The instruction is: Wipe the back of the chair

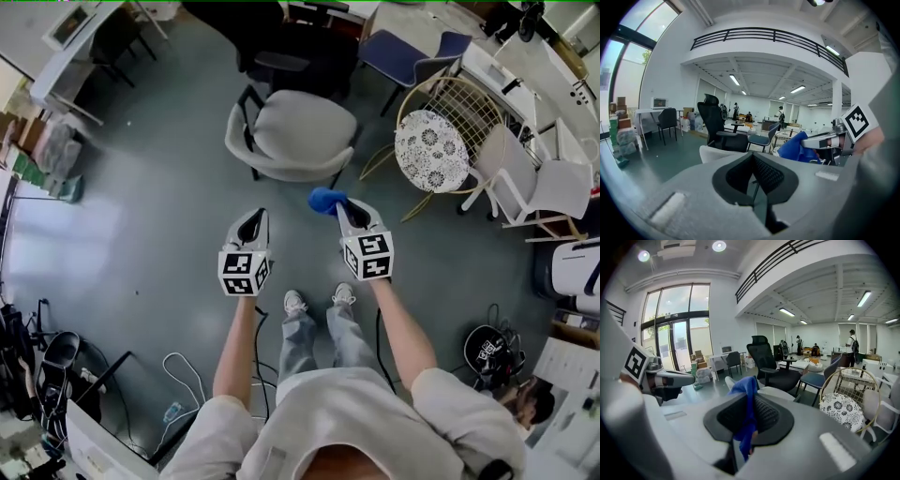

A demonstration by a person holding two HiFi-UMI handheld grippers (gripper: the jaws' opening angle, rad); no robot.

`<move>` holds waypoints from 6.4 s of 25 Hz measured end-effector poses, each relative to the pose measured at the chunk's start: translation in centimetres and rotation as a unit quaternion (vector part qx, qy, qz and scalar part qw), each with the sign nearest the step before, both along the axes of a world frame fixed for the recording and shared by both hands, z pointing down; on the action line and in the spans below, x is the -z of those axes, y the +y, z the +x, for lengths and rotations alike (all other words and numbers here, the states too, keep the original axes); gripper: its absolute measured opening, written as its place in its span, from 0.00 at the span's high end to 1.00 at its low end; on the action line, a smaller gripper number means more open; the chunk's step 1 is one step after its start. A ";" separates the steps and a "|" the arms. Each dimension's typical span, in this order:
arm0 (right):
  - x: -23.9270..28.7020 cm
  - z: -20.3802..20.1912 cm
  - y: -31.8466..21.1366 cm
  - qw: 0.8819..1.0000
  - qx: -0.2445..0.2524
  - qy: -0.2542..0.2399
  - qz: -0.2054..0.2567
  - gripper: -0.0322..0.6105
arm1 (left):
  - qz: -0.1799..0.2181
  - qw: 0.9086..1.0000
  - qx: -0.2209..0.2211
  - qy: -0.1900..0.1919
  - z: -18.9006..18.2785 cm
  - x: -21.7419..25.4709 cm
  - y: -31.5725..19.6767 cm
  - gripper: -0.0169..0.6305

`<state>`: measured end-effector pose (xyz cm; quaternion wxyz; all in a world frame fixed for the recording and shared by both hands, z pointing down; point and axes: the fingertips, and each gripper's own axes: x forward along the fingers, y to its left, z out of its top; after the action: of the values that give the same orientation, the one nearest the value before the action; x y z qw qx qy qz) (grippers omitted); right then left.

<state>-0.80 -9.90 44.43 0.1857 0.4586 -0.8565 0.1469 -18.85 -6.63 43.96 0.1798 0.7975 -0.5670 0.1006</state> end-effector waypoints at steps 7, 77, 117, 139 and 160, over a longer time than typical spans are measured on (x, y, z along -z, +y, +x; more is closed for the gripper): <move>-6.1 0.0 -2.0 1.000 0.014 -0.004 -0.018 0.90 | -0.016 1.000 0.011 0.001 0.9 -5.7 -1.5 0.97; -24.8 2.5 -15.2 0.998 0.046 0.021 -0.043 0.89 | -0.057 0.998 -0.023 0.003 8.7 -22.5 -9.4 0.97; -24.8 -1.3 -7.9 0.998 0.050 0.018 -0.044 0.90 | -0.053 0.999 -0.012 0.003 5.1 -21.7 -3.8 0.97; -25.2 -5.7 -11.3 0.995 0.087 0.019 -0.034 0.90 | -0.066 0.998 0.001 0.002 3.0 -22.9 -4.1 0.97; -27.9 5.9 -18.6 0.997 0.031 0.053 -0.050 0.90 | -0.077 0.997 -0.020 0.001 8.7 -24.4 -8.8 0.97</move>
<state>5.07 -28.53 72.29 0.2580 0.4288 -0.8511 0.1587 -10.10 -15.40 68.40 0.2393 0.7927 -0.5410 0.1471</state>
